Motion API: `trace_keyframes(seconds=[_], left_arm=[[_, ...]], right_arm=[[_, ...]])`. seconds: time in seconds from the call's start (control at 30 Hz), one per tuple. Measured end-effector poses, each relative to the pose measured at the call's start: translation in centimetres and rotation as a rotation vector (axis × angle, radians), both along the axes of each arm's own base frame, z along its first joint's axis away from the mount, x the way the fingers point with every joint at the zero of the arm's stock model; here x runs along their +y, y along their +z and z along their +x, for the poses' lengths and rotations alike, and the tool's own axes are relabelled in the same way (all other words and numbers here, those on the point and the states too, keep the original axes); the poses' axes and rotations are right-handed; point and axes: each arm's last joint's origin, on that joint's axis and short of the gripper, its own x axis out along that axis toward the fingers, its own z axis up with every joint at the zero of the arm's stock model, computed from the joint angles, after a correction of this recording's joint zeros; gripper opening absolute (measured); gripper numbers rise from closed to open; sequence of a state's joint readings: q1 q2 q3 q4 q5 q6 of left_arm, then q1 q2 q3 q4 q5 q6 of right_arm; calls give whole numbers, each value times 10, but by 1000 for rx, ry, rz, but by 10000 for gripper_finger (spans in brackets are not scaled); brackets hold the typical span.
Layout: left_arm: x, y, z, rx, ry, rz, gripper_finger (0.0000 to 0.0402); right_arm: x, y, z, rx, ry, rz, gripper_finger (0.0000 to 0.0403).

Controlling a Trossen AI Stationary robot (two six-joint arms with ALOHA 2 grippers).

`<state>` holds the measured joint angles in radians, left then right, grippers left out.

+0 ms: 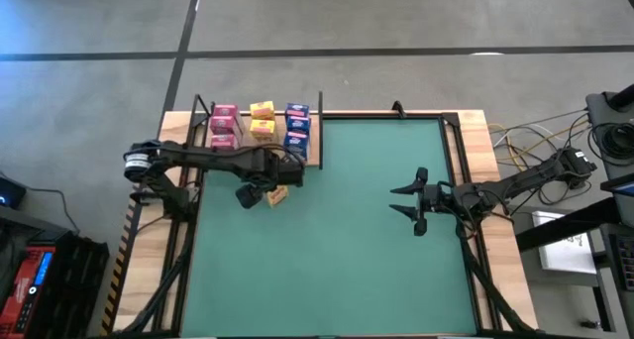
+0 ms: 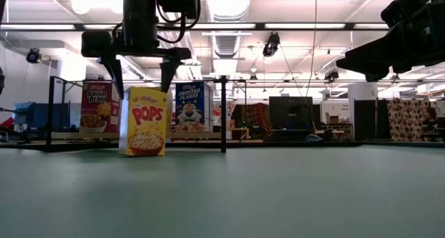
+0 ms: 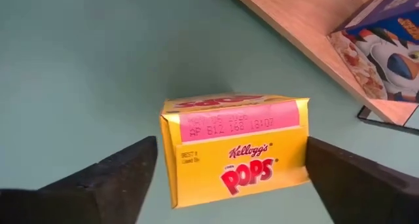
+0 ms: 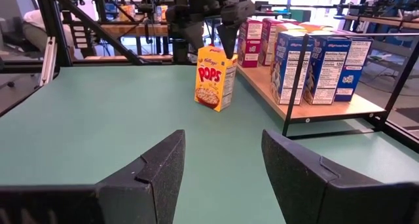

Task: Stack cereal on shelf
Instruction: Put the yellow cereal box on the shelf aligned with the yellow cereal boxes

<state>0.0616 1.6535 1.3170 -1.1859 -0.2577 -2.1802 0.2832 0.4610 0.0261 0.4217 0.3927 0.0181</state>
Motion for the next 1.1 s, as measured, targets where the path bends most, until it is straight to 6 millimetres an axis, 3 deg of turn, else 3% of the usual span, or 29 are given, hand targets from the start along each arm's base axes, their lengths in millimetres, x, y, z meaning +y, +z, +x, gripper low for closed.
trace_keyframes(seconds=[0.17,0.53,0.77,1.1], left_arm=[[0,0,1,0,-21,13,395],[1,9,7,-55,-16,49,399],[1,-10,13,3,22,29,399],[1,-16,14,44,12,26,395]], right_arm=[[0,0,0,0,0,0,192],[0,0,0,0,0,0,192],[0,0,0,1,0,0,192],[0,0,0,5,1,-1,192]])
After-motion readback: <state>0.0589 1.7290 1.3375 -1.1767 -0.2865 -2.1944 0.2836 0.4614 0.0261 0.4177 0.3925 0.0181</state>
